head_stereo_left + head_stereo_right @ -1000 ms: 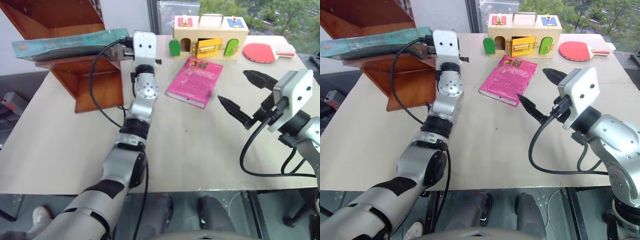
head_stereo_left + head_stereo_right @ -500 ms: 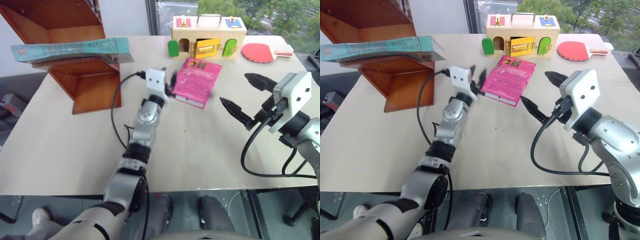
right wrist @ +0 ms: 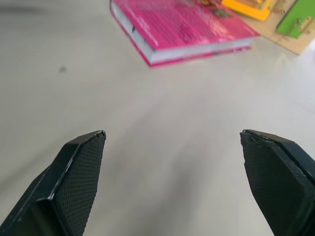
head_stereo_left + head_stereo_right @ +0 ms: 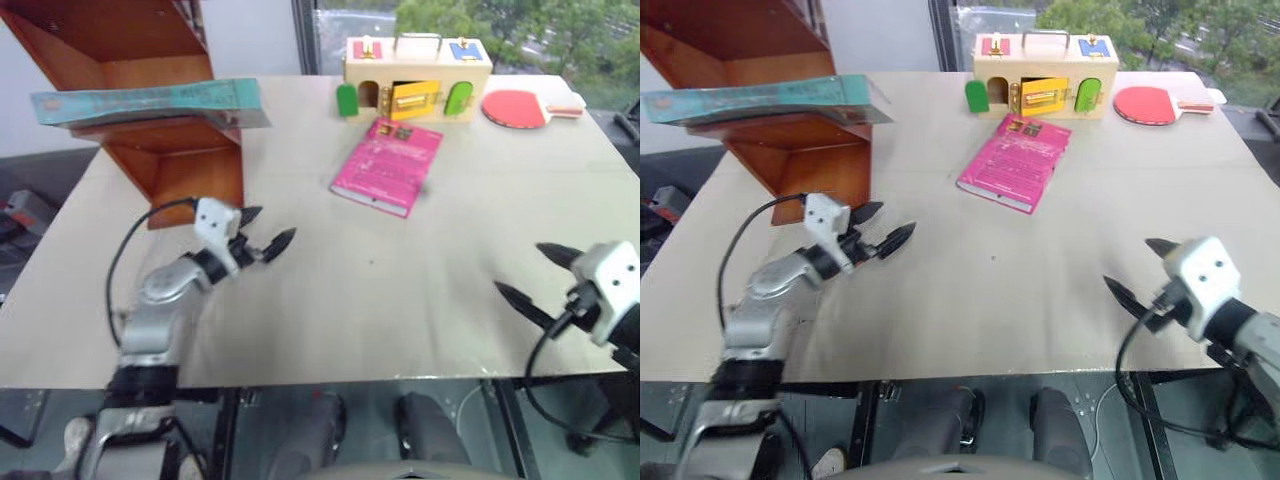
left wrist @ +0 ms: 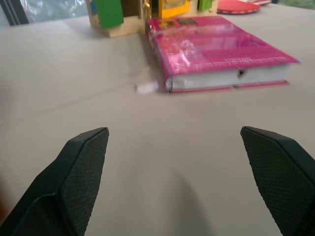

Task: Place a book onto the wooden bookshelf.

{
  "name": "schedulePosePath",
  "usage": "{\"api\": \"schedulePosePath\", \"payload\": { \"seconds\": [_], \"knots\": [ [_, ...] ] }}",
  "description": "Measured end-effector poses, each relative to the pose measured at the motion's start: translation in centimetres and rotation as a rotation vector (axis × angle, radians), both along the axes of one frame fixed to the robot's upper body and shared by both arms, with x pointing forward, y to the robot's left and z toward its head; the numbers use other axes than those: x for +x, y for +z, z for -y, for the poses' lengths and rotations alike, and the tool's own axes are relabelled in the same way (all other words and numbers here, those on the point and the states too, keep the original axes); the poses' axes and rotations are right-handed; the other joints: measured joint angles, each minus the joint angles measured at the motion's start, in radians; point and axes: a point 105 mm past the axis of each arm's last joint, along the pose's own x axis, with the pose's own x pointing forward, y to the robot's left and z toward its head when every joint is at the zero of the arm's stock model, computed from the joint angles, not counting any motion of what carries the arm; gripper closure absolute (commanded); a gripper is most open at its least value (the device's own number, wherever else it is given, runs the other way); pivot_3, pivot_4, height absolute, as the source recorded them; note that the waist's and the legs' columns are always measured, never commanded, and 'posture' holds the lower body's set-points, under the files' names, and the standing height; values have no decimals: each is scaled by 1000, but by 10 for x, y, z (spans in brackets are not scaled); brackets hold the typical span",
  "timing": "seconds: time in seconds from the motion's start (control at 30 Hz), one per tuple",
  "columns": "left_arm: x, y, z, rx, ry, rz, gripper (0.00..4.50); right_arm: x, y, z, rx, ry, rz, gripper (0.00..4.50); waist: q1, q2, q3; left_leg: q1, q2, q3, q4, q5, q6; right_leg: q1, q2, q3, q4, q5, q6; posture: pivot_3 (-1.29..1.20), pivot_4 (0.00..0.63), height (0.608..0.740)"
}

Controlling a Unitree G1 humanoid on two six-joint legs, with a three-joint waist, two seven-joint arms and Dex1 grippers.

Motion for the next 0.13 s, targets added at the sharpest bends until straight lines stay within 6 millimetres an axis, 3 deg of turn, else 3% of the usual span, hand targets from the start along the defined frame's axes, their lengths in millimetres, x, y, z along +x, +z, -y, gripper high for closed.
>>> {"api": "schedulePosePath", "payload": {
  "seconds": [0.13],
  "knots": [
    [-22, 2, -17, 39, -46, -51, 14, -13, -2, 10, -23, -20, -25, 0, 15, 2, 0, 13, 1, -1, -5, -3, 5, 14, -2, -1, -7, 0, 0, 0, 150, 740]
  ]
}}
